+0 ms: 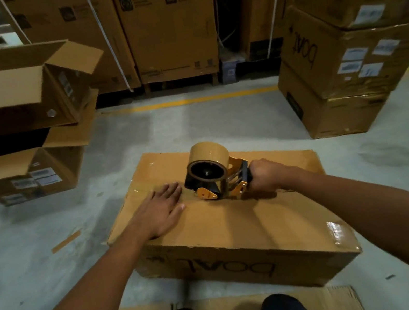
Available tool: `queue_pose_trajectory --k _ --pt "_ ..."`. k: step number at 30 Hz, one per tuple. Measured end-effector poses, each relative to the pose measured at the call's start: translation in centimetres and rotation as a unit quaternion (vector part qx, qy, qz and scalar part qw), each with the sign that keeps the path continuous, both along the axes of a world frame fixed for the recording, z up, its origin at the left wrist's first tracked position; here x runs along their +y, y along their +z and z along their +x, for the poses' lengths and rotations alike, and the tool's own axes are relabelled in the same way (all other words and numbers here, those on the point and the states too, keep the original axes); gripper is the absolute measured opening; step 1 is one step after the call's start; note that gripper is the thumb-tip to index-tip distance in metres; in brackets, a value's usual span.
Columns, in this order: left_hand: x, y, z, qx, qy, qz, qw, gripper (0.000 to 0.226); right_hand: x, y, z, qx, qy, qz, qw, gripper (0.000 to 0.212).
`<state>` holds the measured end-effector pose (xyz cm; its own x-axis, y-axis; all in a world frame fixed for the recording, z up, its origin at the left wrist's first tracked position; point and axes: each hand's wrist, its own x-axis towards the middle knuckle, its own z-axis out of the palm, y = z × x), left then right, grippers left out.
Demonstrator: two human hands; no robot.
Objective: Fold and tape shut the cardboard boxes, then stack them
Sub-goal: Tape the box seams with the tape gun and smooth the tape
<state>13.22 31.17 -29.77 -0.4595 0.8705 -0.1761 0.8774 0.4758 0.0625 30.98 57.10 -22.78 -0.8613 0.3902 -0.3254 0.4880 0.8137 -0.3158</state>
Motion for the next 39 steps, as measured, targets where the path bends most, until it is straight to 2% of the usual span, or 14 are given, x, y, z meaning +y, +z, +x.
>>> queue_pose_trajectory --k 3,8,13,22,26,30,35,37,39 --pt "0.7 -0.3 1.2 0.006 0.031 -0.010 0.999 0.076 1.4 0.2 2.1 0.000 -0.009 -0.003 1.000 0.027" --pt "4.2 -0.1 5.6 -0.002 -0.008 -0.009 1.000 0.096 1.2 0.5 1.8 -0.001 0.008 0.024 1.000 0.028" --pt "4.4 -0.4 5.7 0.009 -0.016 0.015 1.000 0.108 1.4 -0.1 2.1 0.006 0.005 0.021 1.000 0.029" --pt "5.5 -0.2 6.1 0.001 -0.002 -0.013 1.000 0.093 6.4 0.0 7.5 -0.031 -0.029 0.018 0.999 0.030" --pt "7.7 -0.1 8.0 -0.007 -0.004 -0.014 1.000 0.105 6.5 0.6 8.1 -0.031 -0.031 0.022 0.999 0.025" --pt "10.5 -0.3 10.8 -0.015 -0.065 0.003 0.998 0.084 6.1 1.2 8.0 -0.034 -0.026 0.044 0.998 0.025" --pt "11.2 -0.2 11.6 -0.014 -0.058 0.026 0.998 0.076 6.3 0.5 8.4 -0.034 -0.028 0.030 0.999 0.027" --pt "11.0 -0.3 11.3 -0.024 -0.057 0.028 0.998 0.078 6.8 0.6 8.9 -0.039 -0.026 0.036 0.998 0.027" --pt "10.9 -0.4 11.1 -0.034 -0.056 0.025 0.998 0.091 8.1 1.1 10.0 -0.052 -0.035 0.045 0.997 0.027"
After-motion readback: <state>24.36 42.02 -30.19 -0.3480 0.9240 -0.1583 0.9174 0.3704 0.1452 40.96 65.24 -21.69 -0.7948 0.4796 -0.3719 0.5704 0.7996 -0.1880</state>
